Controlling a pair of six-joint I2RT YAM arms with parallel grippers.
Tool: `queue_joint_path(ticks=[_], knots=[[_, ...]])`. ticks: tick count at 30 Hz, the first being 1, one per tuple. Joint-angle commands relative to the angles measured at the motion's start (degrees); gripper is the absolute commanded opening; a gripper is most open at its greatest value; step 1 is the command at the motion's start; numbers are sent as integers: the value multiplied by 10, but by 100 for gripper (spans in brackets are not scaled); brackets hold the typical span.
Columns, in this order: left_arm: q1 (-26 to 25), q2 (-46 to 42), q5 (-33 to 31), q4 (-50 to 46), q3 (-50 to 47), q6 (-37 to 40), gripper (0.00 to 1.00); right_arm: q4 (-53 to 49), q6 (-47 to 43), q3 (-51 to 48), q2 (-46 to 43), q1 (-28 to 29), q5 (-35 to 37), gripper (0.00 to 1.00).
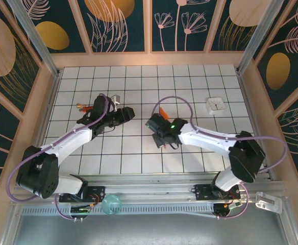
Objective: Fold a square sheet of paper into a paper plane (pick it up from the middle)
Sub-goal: Turn over the paper at the center of the table.
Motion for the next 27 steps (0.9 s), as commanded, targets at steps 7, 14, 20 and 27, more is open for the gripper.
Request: queue_joint_path(ticks=[7,14,20,27], knots=[[2,9,7,-40,-3,10,54,49,28,4,73,79,-41,0],[2,46,59,-18,-2,-4,52,97,46,-19,81,91,-80,0],[-7,101,107,-2,10,-9,47,135,54,-46,76,90,-92,3],[-38,178,140,7,50,-4,42,164,64,-68,71,91,-95,6]])
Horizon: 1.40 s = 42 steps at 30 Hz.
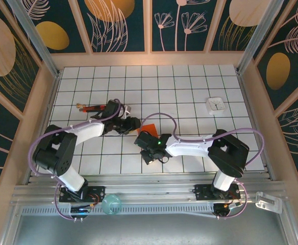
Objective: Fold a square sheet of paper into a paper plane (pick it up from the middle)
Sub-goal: Turn over the paper at the center of the table, then third fold the triangle at the center of the table.
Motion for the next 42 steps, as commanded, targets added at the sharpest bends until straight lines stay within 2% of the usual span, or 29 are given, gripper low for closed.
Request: queue_joint_path(ticks=[1,14,32,35,42], knots=[[-19,30,33,12,30,0,42,25,15,-12,-6,2,-3,6],[-25,139,29,-48,95,68,41,58,7,-33,-22,-4,-21,13],[-24,169,16,-75,98,104,39,92,-29,-72,-63,-23,-46,22],[-25,169,14,-77,98,105,38,98,-31,-78,-64,-25,-47,22],[-25,175,12,-80,96,111,37,123,-32,-88,-64,-36,-67,10]])
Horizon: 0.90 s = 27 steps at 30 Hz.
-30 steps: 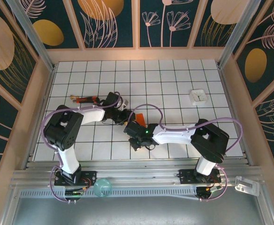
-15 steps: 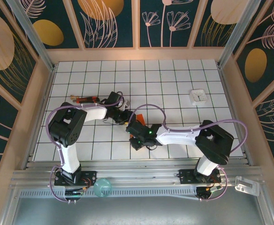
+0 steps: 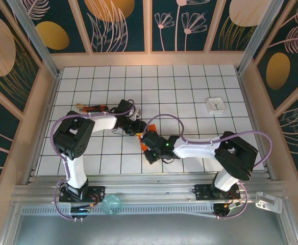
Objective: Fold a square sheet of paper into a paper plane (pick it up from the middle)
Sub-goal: Third fold the triangle at the center of the table.
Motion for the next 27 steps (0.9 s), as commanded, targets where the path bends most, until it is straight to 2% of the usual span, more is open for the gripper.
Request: queue_joint_path(ticks=[1,17,27], knots=[[-1,27,-11,-31,0,19,37,26,-8,-9,-15,-13,-22,10],[-2,44,-20,-49,17,47,37,85,-18,-31,-26,-105,-154,8],[-2,51,-23,-54,21,54,37,94,-16,-30,-12,-155,-198,5]])
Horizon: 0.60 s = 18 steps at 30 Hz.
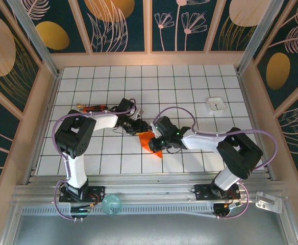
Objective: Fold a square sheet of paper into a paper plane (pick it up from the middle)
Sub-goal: Third fold the triangle at the center of the table.
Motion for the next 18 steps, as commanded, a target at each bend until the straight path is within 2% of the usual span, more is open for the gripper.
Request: queue_joint_path(ticks=[1,18], knots=[[-2,35,-32,-29,-3,20,37,12,-7,0,1,-15,-24,5],[-2,38,-36,-38,1,27,37,-4,-23,26,42,-49,-50,3]])
